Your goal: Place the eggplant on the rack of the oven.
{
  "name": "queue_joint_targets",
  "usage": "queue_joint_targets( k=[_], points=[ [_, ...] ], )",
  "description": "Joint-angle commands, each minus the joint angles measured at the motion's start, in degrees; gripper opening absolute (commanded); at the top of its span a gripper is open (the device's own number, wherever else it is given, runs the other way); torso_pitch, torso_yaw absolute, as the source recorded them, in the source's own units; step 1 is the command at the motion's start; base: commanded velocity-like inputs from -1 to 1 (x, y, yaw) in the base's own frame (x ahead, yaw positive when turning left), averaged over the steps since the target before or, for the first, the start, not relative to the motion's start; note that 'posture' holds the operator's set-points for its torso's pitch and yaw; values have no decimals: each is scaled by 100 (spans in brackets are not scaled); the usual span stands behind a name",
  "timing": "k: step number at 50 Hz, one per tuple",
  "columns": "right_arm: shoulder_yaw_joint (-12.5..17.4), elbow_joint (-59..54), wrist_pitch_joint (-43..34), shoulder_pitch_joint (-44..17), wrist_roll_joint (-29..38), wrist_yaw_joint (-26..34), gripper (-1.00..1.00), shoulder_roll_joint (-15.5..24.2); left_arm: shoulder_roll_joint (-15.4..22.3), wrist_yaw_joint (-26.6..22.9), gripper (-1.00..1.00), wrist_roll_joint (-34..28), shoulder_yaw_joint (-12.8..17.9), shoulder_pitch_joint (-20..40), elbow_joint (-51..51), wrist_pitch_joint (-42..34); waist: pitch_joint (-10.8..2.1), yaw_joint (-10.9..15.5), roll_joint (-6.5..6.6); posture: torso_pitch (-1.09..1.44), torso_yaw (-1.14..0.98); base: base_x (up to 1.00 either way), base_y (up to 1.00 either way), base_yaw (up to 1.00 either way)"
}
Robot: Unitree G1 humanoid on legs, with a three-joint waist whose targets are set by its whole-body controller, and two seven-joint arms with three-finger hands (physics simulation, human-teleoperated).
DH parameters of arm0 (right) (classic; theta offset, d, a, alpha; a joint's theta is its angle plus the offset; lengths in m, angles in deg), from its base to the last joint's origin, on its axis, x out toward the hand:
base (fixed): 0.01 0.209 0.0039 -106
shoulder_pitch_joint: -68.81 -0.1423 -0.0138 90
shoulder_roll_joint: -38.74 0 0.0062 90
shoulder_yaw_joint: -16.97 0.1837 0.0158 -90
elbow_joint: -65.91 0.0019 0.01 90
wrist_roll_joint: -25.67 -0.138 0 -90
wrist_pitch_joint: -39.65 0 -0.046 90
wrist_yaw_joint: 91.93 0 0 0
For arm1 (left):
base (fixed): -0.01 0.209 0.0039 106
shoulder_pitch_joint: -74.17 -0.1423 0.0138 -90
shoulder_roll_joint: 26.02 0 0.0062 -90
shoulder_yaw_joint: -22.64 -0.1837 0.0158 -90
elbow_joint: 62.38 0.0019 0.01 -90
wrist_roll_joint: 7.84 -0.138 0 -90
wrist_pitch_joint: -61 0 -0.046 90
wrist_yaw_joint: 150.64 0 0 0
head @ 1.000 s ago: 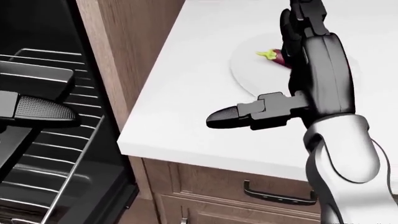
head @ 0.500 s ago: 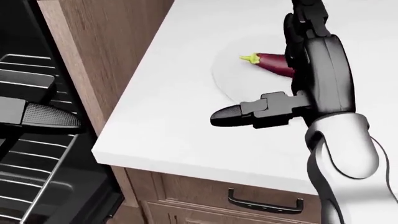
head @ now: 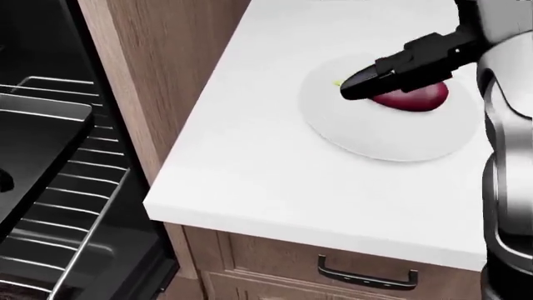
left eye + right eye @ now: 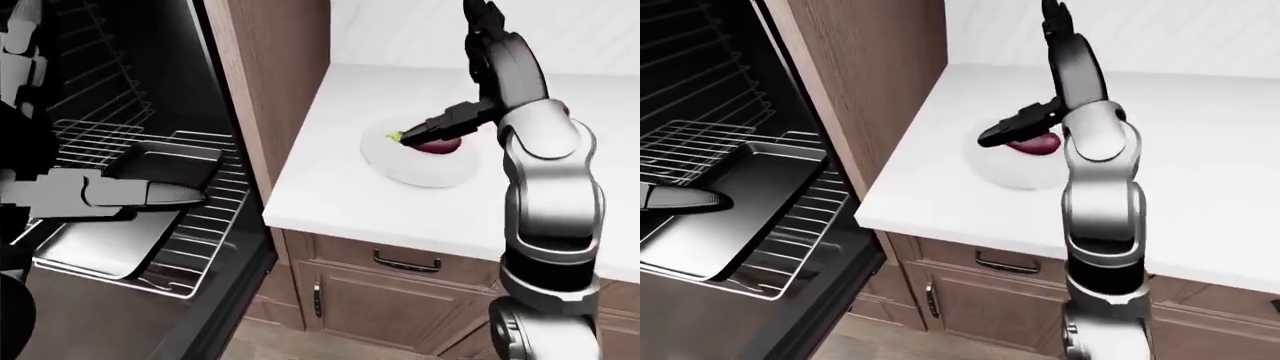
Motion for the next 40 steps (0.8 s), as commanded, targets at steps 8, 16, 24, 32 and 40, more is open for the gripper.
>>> queue_joint_targets(
  k=[8, 16, 24, 32, 40],
  points=[
    [-126, -1707, 759, -1170, 1934, 1775, 100, 584, 555, 612, 100, 688, 35, -320, 61, 848, -67, -12, 97, 0, 0, 0, 0, 0],
    [-158, -4201, 2404, -2232, 2952, 1973, 100, 417, 514, 510, 100, 460, -105, -326, 108, 909, -80, -64, 226, 0, 0, 0, 0, 0],
    [-219, -6257, 3425, -2975, 3186, 1452, 100, 239, 441, 391, 100, 319, -144, -279, 109, 856, -114, -65, 279, 0, 0, 0, 0, 0],
    [-268, -7344, 3763, -3476, 3192, 1120, 100, 71, 323, 239, 100, 127, -147, -276, 82, 789, -136, -72, 321, 0, 0, 0, 0, 0],
    [-343, -8048, 3959, -3743, 3235, 972, 100, 29, 261, 116, 100, 14, -93, -318, 21, 704, -155, -68, 300, 0, 0, 0, 0, 0]
  ],
)
